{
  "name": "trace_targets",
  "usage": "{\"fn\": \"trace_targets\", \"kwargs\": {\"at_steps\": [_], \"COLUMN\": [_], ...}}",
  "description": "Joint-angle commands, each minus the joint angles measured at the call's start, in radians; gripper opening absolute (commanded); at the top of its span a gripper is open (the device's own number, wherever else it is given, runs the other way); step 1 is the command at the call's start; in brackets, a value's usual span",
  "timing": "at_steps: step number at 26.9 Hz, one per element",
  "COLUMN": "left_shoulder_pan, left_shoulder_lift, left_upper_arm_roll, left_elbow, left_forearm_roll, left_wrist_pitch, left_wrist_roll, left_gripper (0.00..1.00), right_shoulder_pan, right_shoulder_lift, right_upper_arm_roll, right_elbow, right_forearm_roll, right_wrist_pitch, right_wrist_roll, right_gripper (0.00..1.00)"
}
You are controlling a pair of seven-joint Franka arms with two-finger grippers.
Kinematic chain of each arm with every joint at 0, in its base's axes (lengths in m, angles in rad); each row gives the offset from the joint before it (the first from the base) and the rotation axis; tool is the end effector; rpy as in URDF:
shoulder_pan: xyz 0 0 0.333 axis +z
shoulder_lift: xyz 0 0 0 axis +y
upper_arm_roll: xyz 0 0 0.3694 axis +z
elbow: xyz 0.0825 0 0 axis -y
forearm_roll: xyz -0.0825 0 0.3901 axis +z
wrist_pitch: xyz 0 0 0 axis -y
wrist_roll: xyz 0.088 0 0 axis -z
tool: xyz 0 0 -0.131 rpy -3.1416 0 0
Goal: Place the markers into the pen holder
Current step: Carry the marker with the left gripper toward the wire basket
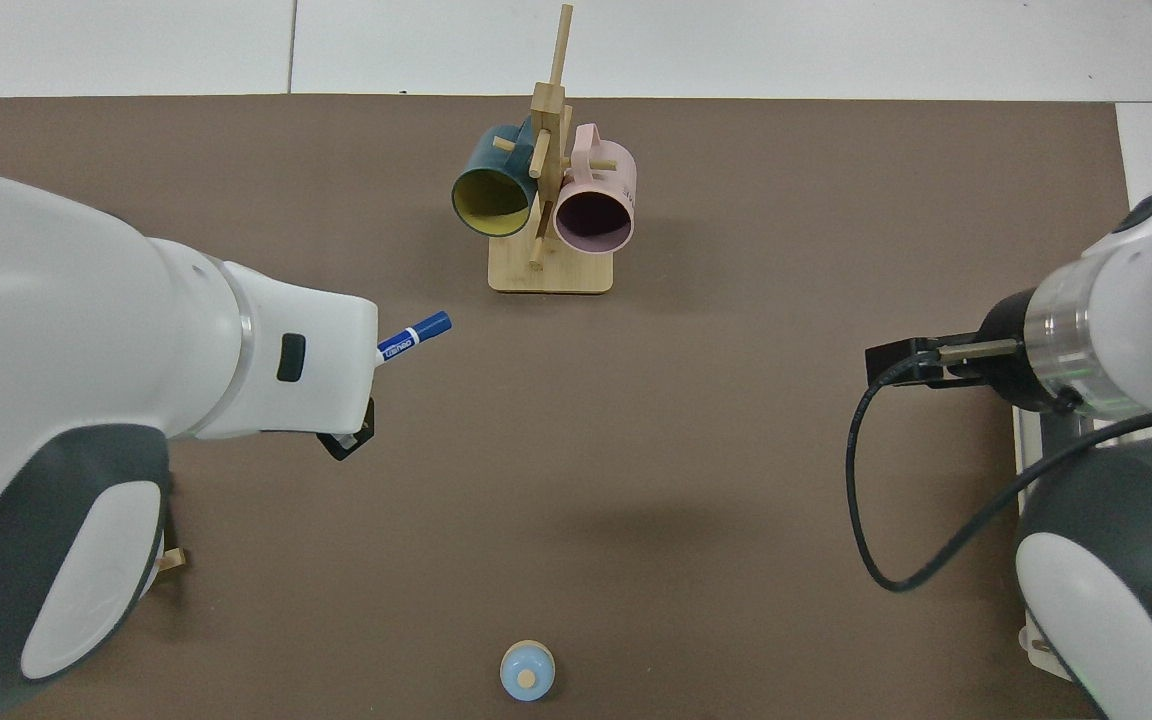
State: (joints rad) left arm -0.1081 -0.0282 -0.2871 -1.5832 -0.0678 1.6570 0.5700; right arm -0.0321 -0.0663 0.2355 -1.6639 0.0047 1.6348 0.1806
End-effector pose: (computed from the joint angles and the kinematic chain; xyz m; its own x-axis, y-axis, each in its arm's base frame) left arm 0.5145 -0.2265 0.6714 0.5669 -0.8155 0.1169 -0.8208 -0.5712 -0.0039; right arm 0.5312 0.1149 0.6504 0.9991 0.0224 0.0367 0.0223 -0.9997 0.0042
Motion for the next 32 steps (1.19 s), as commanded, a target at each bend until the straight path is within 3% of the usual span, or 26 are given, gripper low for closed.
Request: {"fn": "trace_targets", "kwargs": {"at_steps": [1,9,15,21,32], "left_shoulder_pan": [0.016,0.025,0.111,0.166,0.344], "left_shoulder_lift": [-0.002,-0.007,-0.016,-0.016,-0.013], "left_upper_arm_roll": [-0.01,0.002,0.002,0.002,-0.004], "left_elbow": [0.028,0.054,0.055,0.055,0.052], "left_forearm_roll": [0.029,0.175,0.295,0.404,0.467], "left_wrist_pitch": [-0.059,-0.15,-0.19,-0.184,-0.071], "left_wrist_roll": [-0.012,-0.009,0.036,0.214,0.642], "left_gripper": [0.0,0.0,0.0,0.0,0.0], "right_shoulder_pan": [-0.012,-0.005,-0.012,-0.04,-0.065], "right_shoulder_lift": [0.118,0.129,0.115,0.051,-0.032], "right_upper_arm_roll": [0.019,0.018,0.016,0.016,0.016], "right_elbow": [0.206,0.23,0.217,0.121,0.013], "right_forearm_roll": [-0.061,-0.08,-0.083,-0.066,-0.042], "right_wrist_pitch": [-0.128,-0.144,-0.138,-0.142,-0.135], "right_wrist_roll": [-0.065,-0.089,-0.113,-0.098,-0.098], "right_gripper": [0.99,0.99,0.99,0.99,1.0]}}
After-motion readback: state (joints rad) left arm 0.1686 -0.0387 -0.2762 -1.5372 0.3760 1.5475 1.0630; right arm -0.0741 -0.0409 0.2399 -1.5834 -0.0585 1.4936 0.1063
